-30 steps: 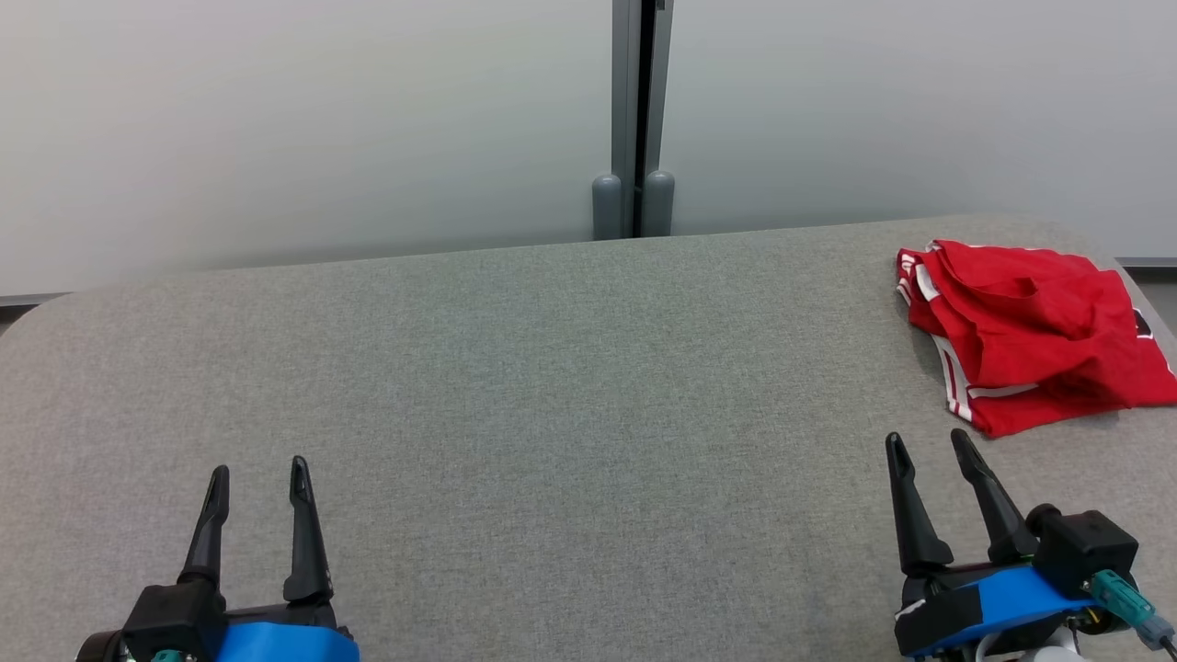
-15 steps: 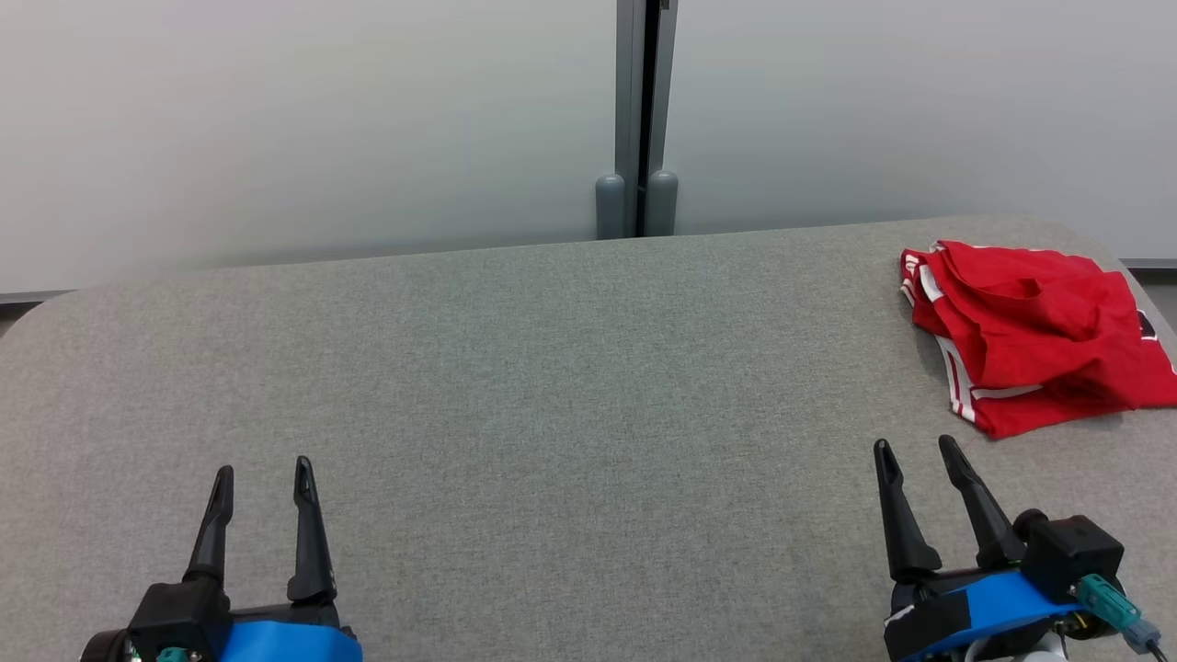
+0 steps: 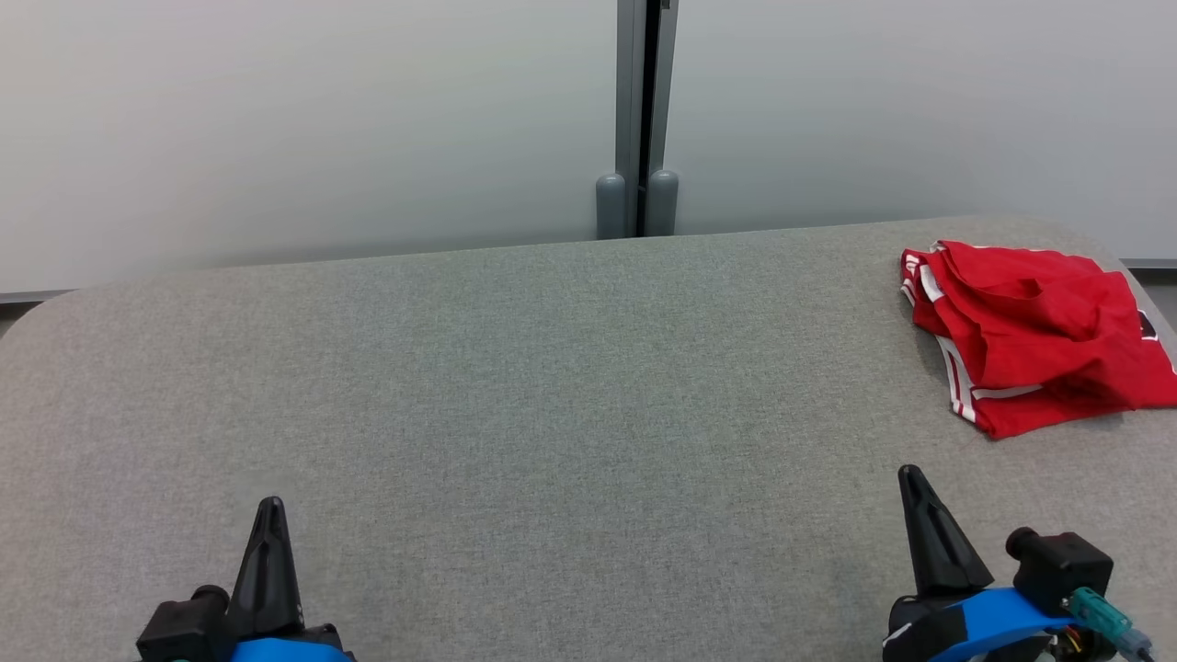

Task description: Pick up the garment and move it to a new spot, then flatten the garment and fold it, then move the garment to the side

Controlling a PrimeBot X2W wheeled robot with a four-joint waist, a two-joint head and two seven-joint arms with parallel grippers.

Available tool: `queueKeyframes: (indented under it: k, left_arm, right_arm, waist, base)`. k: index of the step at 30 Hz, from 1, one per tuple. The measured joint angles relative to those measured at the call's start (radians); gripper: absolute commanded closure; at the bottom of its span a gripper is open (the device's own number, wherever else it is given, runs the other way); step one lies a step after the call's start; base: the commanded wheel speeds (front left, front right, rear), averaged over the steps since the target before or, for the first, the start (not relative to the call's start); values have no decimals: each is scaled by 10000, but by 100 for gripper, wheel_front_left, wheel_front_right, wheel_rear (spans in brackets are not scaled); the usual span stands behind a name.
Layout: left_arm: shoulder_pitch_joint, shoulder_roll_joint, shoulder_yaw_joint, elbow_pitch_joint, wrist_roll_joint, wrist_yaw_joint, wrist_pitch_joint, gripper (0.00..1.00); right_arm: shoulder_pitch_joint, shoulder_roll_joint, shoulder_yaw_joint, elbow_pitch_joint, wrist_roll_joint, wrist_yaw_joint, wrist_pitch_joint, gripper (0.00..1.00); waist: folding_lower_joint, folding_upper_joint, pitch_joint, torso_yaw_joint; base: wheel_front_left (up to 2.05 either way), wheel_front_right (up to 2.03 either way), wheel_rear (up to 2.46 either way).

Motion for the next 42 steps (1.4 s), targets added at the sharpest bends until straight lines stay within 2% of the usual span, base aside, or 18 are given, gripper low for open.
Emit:
queueKeyframes:
  k: [18,42]
  left_arm:
    - [-227,-10,130,107,-3440,-148,838,100]
    - [-669,-4,314,144,-7070,-362,1714,100]
  right_arm:
    - [-19,33,-332,-94,3145,-2,857,100]
    - [-105,71,-700,-280,6489,-2,1741,100]
  waist:
    - [0,0,-7,42]
    - [0,-1,-17,95]
  base:
    - [0,0,0]
    - [0,0,0]
